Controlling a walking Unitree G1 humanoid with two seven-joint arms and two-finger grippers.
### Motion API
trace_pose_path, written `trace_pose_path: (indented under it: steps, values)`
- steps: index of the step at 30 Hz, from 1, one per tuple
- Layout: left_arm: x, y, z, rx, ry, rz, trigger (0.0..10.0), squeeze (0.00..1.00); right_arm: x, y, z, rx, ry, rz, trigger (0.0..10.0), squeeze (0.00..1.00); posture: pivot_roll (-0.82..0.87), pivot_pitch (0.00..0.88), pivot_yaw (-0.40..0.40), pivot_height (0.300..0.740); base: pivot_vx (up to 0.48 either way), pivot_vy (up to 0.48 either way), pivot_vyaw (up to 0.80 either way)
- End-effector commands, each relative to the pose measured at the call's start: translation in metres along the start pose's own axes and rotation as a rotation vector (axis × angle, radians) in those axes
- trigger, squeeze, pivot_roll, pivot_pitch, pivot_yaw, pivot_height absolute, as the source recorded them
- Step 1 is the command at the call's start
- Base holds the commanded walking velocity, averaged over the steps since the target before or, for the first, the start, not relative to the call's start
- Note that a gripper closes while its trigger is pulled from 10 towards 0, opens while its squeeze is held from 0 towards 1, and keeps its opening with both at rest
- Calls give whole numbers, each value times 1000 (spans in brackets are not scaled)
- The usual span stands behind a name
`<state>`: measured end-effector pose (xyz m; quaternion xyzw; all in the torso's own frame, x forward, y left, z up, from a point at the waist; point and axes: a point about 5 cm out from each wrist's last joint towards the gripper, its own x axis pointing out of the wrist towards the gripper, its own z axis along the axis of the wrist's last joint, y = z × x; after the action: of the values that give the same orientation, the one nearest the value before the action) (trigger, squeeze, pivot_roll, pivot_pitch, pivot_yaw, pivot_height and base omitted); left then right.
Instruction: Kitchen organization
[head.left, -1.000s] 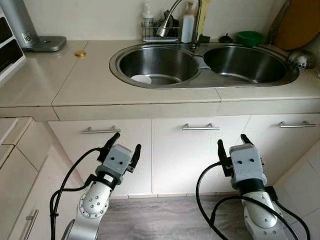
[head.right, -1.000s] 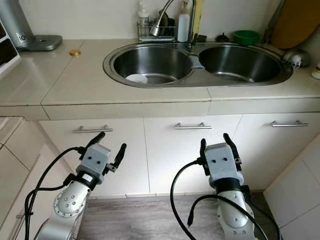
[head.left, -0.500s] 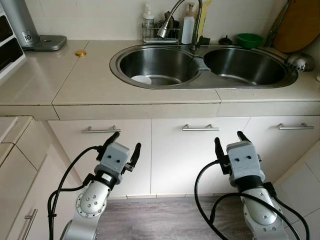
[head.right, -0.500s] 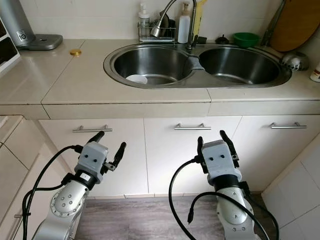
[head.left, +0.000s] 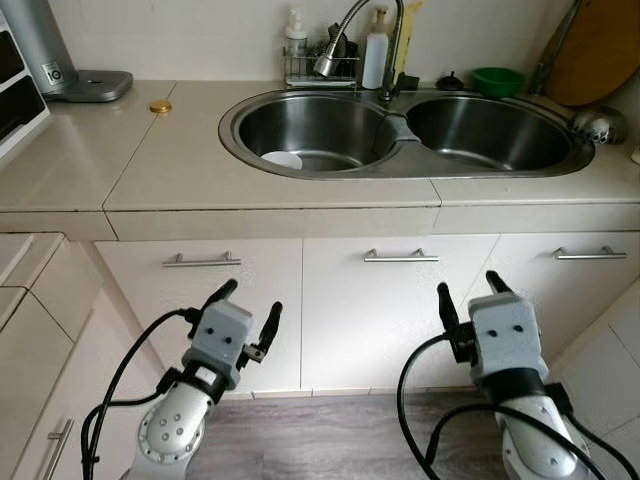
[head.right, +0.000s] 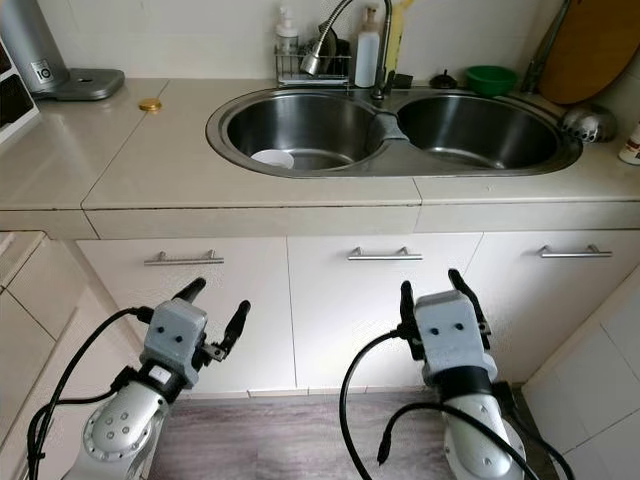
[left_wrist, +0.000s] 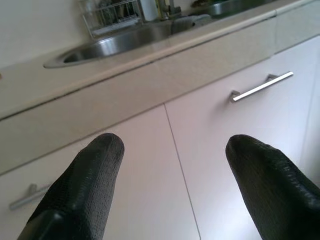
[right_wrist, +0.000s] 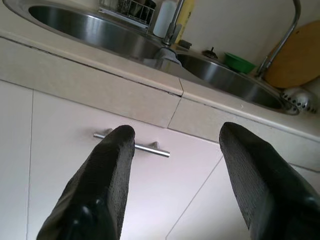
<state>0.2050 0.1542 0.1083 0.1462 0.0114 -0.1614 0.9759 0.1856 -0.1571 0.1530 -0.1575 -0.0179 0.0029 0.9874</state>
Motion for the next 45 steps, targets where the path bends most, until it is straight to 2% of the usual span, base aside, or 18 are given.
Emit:
trace_pose_path:
  steps: [1,9,18,20,22,24,27,28,30,31,32,35,40,43,45]
  values:
    - [-5,-1,7,-3,-4,-23,10000,0,-7,0,7,32,-4,8,10000,0,-83,10,-53,740,0,0,0]
    - [-32,-12,11,-50,51,-62,10000,0,-39,1,20,74,23,40,10000,0,-103,126,-65,740,0,0,0]
    - [-55,-17,25,-35,71,-89,10000,0,-61,-2,29,77,60,60,10000,0,-106,206,-86,740,0,0,0]
    - [-57,-12,31,4,70,-99,10000,0,-58,-4,31,46,55,41,10000,0,-103,214,-88,740,0,0,0]
    - [-57,-4,37,57,55,-112,10000,0,-46,-8,39,-2,5,8,10000,0,-100,225,-88,740,0,0,0]
    - [-56,8,41,127,34,-105,10000,0,-29,-13,58,-47,-117,-19,10000,0,-107,237,-94,740,0,0,0]
    - [-40,32,38,179,24,-46,10000,0,2,-18,80,-10,-206,-49,10000,0,-104,232,-93,740,0,0,0]
    - [-40,32,38,179,24,-46,10000,0,2,-18,80,-10,-206,-49,10000,0,-104,232,-93,740,0,0,0]
    - [-24,39,39,206,-9,-24,10000,0,30,-12,84,-46,-232,-68,10000,0,-108,217,-99,740,0,0,0]
    - [-19,40,41,211,-21,-19,10000,0,39,-9,85,-64,-238,-78,10000,0,-102,215,-98,740,0,0,0]
    - [-11,40,45,215,-46,-14,10000,0,47,0,82,-96,-222,-59,10000,0,-93,204,-104,740,0,0,0]
    - [1,39,55,217,-93,-4,10000,0,53,15,72,-120,-174,3,10000,0,-73,201,-114,740,0,0,0]
    - [9,43,60,202,-130,24,10000,0,46,9,51,-166,-43,41,10000,0,-83,204,-122,740,0,0,0]
    - [13,41,59,183,-144,38,10000,0,46,7,51,-237,-27,46,10000,0,-108,210,-124,740,0,0,0]
    - [14,36,59,160,-147,43,10000,0,48,9,50,-323,-23,68,10000,0,-113,216,-123,740,0,0,0]
